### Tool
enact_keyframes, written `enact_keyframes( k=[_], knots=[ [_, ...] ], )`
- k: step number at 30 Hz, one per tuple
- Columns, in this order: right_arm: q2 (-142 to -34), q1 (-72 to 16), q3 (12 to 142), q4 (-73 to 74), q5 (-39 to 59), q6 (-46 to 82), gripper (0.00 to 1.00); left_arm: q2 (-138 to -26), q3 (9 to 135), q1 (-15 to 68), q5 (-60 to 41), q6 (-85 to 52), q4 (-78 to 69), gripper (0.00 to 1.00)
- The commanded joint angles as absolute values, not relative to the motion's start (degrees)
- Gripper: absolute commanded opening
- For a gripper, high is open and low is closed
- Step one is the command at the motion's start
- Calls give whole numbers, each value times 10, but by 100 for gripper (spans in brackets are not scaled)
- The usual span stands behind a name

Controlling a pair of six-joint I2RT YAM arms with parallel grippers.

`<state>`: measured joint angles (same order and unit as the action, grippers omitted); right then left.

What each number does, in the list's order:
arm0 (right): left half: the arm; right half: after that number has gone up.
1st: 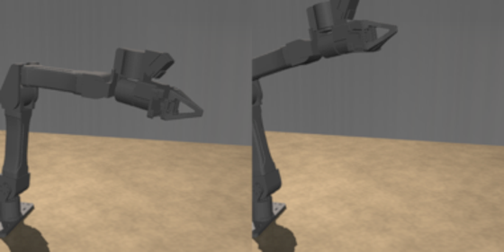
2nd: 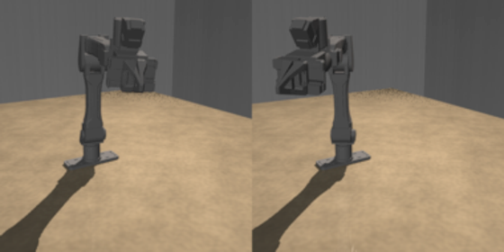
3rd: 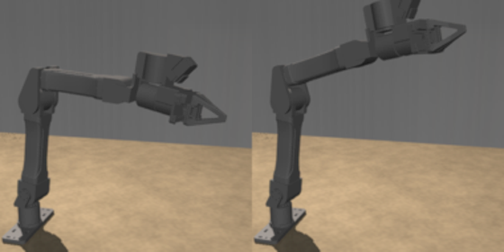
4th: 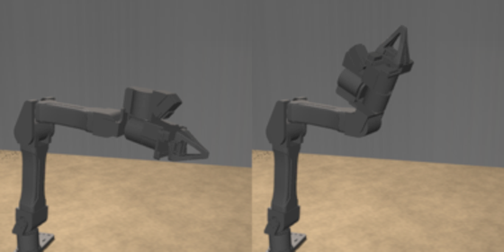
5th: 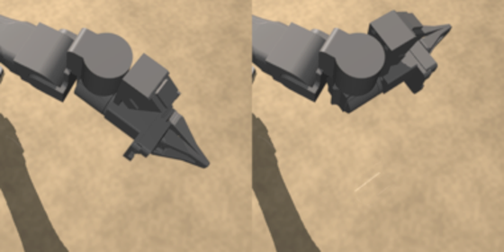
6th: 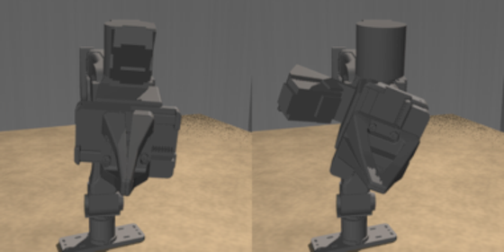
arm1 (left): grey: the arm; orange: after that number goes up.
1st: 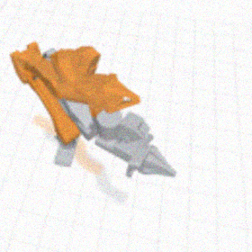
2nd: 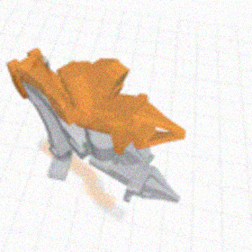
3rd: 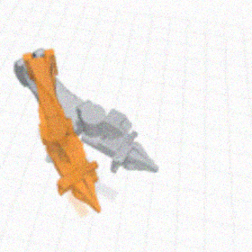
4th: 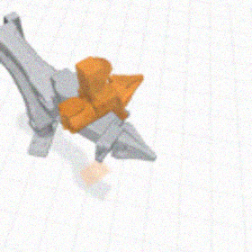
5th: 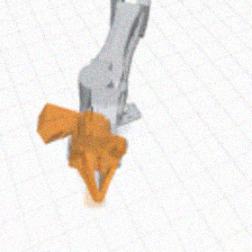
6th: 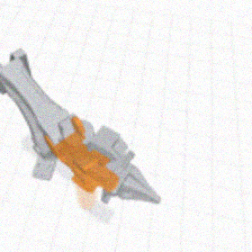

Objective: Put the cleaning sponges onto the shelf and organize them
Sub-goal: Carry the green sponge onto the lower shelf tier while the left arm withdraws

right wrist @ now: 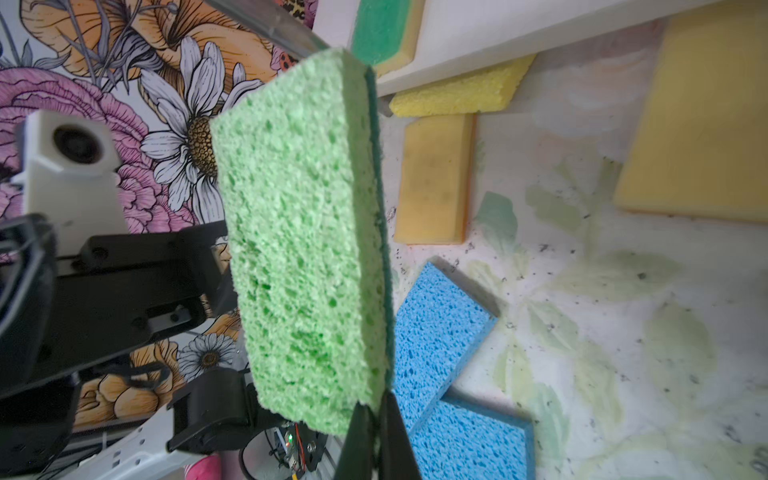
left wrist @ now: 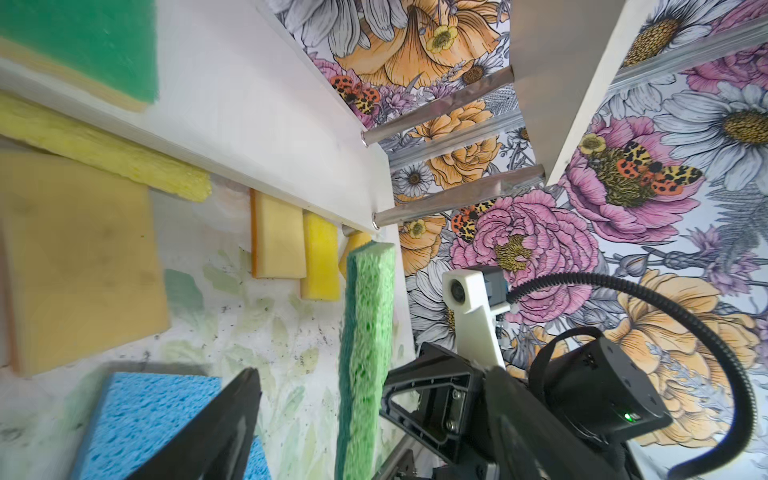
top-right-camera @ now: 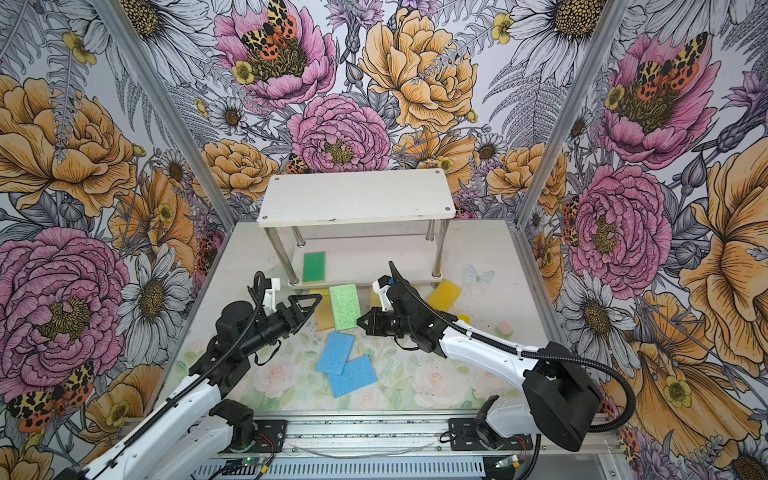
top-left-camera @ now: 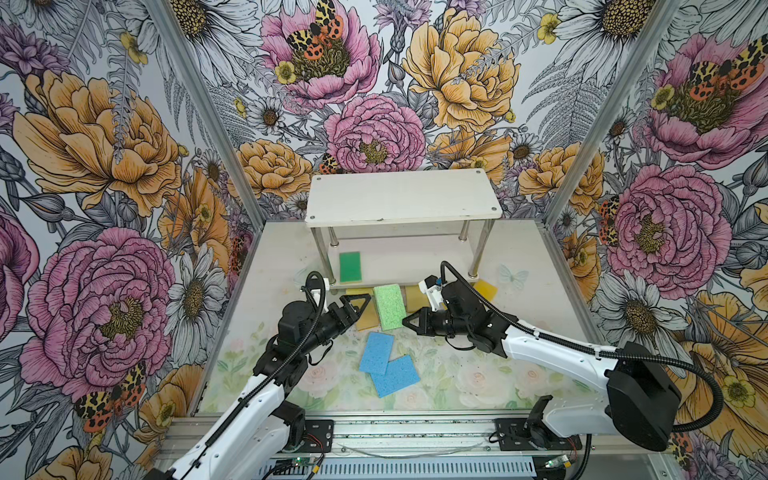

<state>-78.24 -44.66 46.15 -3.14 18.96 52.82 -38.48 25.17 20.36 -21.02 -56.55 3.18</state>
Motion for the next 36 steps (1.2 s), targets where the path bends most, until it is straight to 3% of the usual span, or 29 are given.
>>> enact_keyframes(
  k=[1, 8, 17, 36],
  knots=[
    [-816, -445, 503, -13, 93, 553, 0, -313, 288, 190, -103, -502, 239, 91],
    [-927, -434, 596, 0, 30, 537, 0, -277, 285, 138, -140, -493, 302, 95],
    [-1048, -408, 718, -9, 21, 499, 0, -267, 274, 74, -213, -485, 313, 99],
    [-1176, -392, 834, -43, 48, 467, 1, -282, 276, 69, -226, -468, 322, 99]
  ],
)
